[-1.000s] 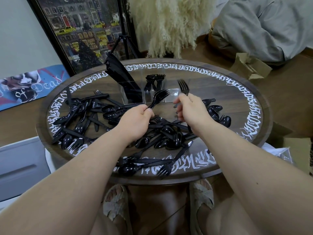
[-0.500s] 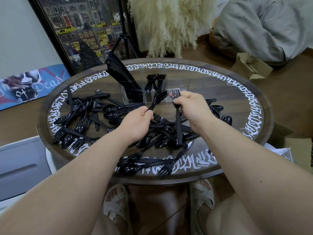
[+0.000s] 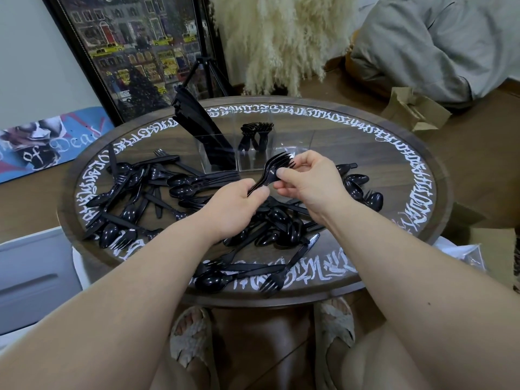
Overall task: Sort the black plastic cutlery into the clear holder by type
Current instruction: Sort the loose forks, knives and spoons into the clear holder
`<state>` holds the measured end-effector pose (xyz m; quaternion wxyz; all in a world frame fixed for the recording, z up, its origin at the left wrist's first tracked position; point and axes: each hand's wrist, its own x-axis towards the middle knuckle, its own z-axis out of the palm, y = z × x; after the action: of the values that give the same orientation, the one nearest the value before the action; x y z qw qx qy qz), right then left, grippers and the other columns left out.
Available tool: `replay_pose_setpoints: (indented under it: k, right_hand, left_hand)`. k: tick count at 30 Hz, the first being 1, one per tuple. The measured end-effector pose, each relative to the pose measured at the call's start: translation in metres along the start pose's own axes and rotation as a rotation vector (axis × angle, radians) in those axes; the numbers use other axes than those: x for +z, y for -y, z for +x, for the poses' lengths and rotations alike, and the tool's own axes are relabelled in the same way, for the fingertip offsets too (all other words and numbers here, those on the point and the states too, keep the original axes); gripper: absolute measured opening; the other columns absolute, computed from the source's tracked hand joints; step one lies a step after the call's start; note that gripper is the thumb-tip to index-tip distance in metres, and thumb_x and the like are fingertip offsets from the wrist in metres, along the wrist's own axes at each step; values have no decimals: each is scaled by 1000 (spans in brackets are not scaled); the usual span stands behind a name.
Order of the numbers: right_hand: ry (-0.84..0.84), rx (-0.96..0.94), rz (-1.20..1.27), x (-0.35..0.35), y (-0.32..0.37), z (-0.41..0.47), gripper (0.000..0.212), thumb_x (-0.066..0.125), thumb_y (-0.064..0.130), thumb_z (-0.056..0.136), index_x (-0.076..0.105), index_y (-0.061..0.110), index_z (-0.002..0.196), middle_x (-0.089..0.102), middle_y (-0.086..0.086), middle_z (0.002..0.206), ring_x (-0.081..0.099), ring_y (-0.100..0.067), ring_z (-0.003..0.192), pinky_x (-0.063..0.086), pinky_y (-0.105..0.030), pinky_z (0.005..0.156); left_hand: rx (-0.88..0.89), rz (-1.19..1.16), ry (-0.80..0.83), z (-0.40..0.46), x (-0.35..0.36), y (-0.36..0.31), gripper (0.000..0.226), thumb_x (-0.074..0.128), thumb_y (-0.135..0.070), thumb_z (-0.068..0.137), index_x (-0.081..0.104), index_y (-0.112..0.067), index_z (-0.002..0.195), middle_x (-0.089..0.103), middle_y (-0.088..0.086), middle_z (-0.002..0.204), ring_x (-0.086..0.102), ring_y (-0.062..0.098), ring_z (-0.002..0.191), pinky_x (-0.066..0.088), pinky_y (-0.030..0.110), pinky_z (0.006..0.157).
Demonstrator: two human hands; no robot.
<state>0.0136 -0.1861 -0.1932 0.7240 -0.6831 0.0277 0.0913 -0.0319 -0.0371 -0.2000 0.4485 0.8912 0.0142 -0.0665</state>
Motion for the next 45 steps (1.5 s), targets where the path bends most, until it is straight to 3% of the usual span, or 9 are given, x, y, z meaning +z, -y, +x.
replay_pose_setpoints:
  k: [6,10,17,23,27,31,35,39,45]
  right_hand:
    - [-3,-339,-658,-4,-4,-1,39,67,20,87,57,31,123,58,11,102,55,-8,77,47,-28,84]
    - [33,-383,-797,-2,-6,-2,26,56,16,93,68,20,116,68,0,107,63,-18,95,47,-35,95]
    - [62,-380,-926,1,-6,-1,35,41,12,100,59,14,130,65,-9,119,59,-24,110,41,-26,98]
    - [16,-175,-307,-2,2,0,29,48,4,96,65,13,118,65,3,79,61,-3,62,51,-22,63]
    - [35,-149,-86,-1,14,-11,22,53,0,93,70,12,96,69,-4,80,65,-8,70,53,-19,65]
    - [-21,-333,-201,-7,33,-23,31,55,1,93,70,28,89,71,7,76,67,-6,74,55,-21,74]
    - [-222,-657,-466,-13,63,-20,27,55,9,94,70,22,111,69,12,83,69,-15,84,54,-28,82]
    - [-383,-1015,-763,0,82,5,26,55,5,91,70,3,112,71,-9,96,66,-22,90,41,-14,82]
    - [-289,-1232,-1066,32,73,51,24,63,-8,75,71,-4,96,70,-18,86,66,-36,74,56,-38,63]
  left_hand:
    - [28,97,49,0,-4,6,34,43,-36,100,49,-12,76,44,-5,59,41,15,55,36,33,61]
    - [-20,264,4,0,-5,12,41,42,-45,97,58,-10,82,64,2,69,62,23,70,52,39,76]
    - [-62,465,-88,-2,-10,4,36,36,-39,100,59,-12,95,63,5,86,57,27,89,43,35,77]
    - [62,383,-210,-9,-16,0,27,36,-34,101,57,-27,116,59,-7,87,55,20,89,38,30,74]
    - [136,330,-244,-10,-16,-6,28,40,-33,101,57,-29,123,60,-9,93,54,15,92,35,26,75]
    - [180,325,-396,-10,-24,-11,40,47,-35,97,49,-26,137,55,0,128,47,20,120,35,30,96]
    - [126,403,-504,-1,-43,-13,45,43,-23,99,41,-15,143,48,6,137,37,26,128,30,36,105]
    - [130,613,-420,12,-50,-4,47,41,-18,98,37,-11,144,39,4,148,29,28,135,25,36,112]
    - [145,804,-306,27,-59,-1,54,41,-22,98,26,-15,149,28,-1,154,21,24,138,33,44,108]
